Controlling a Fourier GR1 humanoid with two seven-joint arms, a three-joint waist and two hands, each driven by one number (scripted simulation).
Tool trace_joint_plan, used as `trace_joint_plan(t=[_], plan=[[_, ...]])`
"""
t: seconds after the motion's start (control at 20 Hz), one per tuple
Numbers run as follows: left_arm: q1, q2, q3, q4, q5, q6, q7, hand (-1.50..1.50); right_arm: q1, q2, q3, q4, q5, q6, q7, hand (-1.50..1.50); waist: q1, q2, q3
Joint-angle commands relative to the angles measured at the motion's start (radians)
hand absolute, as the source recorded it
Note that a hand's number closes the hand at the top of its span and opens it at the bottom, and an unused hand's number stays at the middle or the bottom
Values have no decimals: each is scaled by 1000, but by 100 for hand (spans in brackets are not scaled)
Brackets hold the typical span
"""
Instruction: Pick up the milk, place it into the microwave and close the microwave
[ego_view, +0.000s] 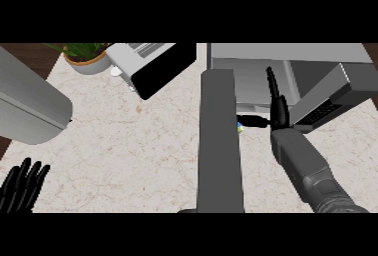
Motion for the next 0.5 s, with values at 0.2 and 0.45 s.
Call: trace_joint_plan(t=[0.2,0.45], plan=[[64,-7,-80,-64,40,-107,14,-150,96,23,-6,-38,-37,294,-71,-150,-26,-13,-2],[95,-33,-141,-85,-6,-117,24,-150,235,45,16,-120,-50,417,-142,-150,-53,-22,-3]])
